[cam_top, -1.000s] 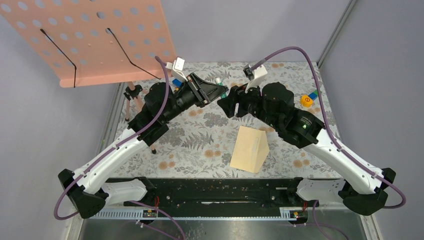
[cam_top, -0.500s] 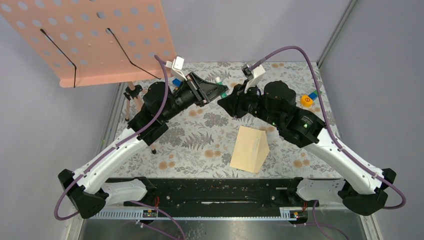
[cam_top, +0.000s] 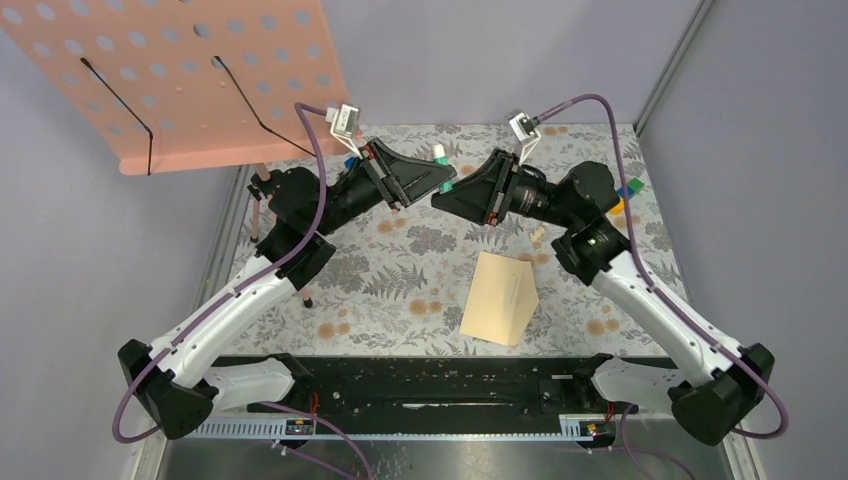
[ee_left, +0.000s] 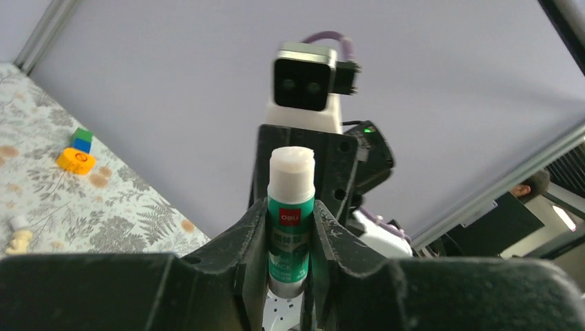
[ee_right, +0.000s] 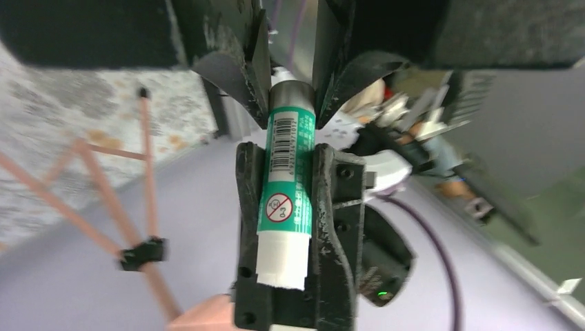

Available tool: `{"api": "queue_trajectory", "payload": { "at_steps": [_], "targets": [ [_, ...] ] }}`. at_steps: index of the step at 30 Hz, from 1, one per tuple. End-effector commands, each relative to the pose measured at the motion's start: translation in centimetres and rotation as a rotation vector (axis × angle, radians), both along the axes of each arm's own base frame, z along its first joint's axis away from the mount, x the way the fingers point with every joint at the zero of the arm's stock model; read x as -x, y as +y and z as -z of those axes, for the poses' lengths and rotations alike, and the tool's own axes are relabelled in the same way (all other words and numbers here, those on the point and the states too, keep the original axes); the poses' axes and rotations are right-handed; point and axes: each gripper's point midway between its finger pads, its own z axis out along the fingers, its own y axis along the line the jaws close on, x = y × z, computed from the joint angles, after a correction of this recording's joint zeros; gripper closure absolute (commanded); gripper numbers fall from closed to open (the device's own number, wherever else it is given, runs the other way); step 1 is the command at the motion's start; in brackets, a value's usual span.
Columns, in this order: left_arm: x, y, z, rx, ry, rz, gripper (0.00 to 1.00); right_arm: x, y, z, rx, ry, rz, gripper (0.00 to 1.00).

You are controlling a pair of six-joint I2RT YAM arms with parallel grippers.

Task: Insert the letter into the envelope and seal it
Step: Unscrew the solid glue.

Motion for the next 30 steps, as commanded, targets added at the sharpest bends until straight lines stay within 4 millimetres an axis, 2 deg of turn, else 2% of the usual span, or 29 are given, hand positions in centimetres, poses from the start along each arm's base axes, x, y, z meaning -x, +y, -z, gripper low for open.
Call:
{"api": "queue_trajectory", "payload": {
  "at_steps": [1, 9, 16, 17, 18, 19, 20, 22, 24, 26, 30],
  "targets": [
    [7.7, 1.6, -6.7, 0.156, -0.256, 0.246, 1.0, 2.8, 0.6, -1.3, -0.155, 0.011, -0.28, 1.0],
    [10.4, 1.9, -7.9, 0.205, -0.326, 0.392, 1.0, 3.7, 0.5, -2.1, -0.247, 0.028, -0.452, 1.0],
    [11.3, 1.9, -7.6, 0.225, -0.338, 0.469, 1.0, 3.7, -0.1, -2.0, -0.265, 0.045, -0.481, 0.99],
    [11.2, 1.8, -7.5, 0.219, -0.337, 0.471, 1.0, 3.6, -0.3, -1.8, -0.256, 0.052, -0.477, 0.84],
    [11.1, 1.7, -7.4, 0.211, -0.331, 0.466, 1.0, 3.5, -0.4, -1.6, -0.249, 0.057, -0.469, 0.65],
    [10.7, 1.5, -7.2, 0.198, -0.331, 0.452, 1.0, 3.4, -0.6, -1.3, -0.24, 0.061, -0.459, 0.52],
    [10.5, 1.4, -7.0, 0.186, -0.326, 0.439, 1.0, 3.1, -0.9, -1.0, -0.23, 0.068, -0.438, 0.46],
    [9.9, 1.1, -6.7, 0.158, -0.316, 0.407, 1.0, 2.8, -1.3, -0.3, -0.206, 0.078, -0.397, 0.38],
    [8.3, 0.7, -6.0, 0.12, -0.275, 0.328, 1.0, 3.0, -1.6, -0.2, -0.187, 0.068, -0.358, 0.33],
    [6.5, 0.5, -4.9, 0.083, -0.222, 0.233, 1.0, 3.2, -2.0, -0.3, -0.173, 0.049, -0.314, 0.3],
    [4.8, 0.6, -3.8, 0.054, -0.168, 0.139, 1.0, 3.0, -2.5, -0.4, -0.134, 0.017, -0.214, 0.23]
  ]
}}
